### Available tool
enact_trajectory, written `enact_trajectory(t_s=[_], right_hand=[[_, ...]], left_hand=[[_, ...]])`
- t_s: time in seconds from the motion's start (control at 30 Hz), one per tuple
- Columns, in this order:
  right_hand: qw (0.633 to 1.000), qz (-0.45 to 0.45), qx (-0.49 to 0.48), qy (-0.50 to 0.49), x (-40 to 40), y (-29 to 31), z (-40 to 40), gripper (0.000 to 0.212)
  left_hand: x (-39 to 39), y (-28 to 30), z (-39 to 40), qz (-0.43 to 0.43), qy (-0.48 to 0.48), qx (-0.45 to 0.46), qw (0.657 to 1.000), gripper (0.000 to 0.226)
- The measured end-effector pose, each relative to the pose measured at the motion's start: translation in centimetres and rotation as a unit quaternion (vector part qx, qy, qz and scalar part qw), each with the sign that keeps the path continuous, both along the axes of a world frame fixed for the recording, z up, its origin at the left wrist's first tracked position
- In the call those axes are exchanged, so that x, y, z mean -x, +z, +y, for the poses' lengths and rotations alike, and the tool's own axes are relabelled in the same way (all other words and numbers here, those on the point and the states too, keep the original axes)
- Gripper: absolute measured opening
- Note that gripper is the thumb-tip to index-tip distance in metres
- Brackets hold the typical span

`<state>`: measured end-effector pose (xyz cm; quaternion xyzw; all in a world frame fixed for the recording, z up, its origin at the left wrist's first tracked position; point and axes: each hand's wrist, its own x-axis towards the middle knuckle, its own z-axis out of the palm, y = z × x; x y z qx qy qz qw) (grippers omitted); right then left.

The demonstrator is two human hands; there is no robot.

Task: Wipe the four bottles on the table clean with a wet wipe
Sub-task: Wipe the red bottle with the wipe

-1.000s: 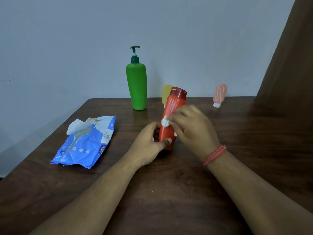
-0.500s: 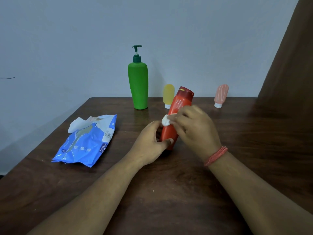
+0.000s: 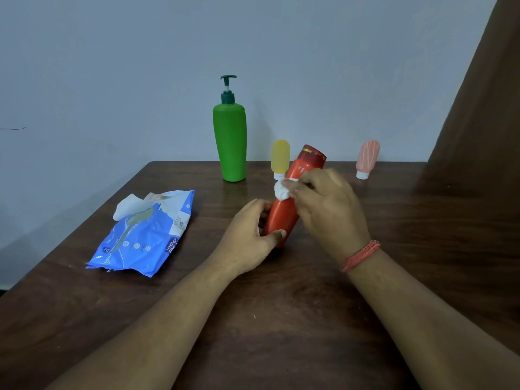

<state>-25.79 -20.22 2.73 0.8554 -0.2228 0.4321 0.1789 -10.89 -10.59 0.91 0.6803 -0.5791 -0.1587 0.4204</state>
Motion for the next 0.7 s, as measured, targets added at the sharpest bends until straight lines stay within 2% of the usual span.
enact_trajectory(t_s=[0.1, 0.27, 0.37, 0.53, 0.63, 0.7], right_hand=[[0.996, -0.076, -0.029, -0.044, 0.5, 0.4, -0.8, 0.031], [1.000, -0.005, -0.010, -0.017, 0.2, -0.2, -0.5, 0.031], [0.994, -0.069, -0.050, -0.067, 0.6, 0.1, -1.2, 0.039], [0.997, -0.010, -0.064, 0.038, 0.3, -0.1, -0.1, 0.034], [0.990, -0.095, -0.101, 0.016, 0.8, 0.4, -1.0, 0.027], [0.989, -0.096, -0.113, 0.025, 0.5, 0.2, -0.7, 0.026]], left_hand=[[0.1, 0.1, 0.0, -0.014, 0.001, -0.006, 1.000, 0.043], [0.0, 0.2, 0.0, -0.006, 0.004, -0.015, 1.000, 0.045], [0.1, 0.2, -0.1, -0.014, 0.007, -0.016, 1.000, 0.046], [-0.2, 0.2, -0.1, 0.007, 0.009, -0.017, 1.000, 0.043], [-0.1, 0.3, -0.1, -0.002, 0.009, -0.016, 1.000, 0.045], [-0.2, 0.2, -0.2, 0.001, 0.009, -0.012, 1.000, 0.044]])
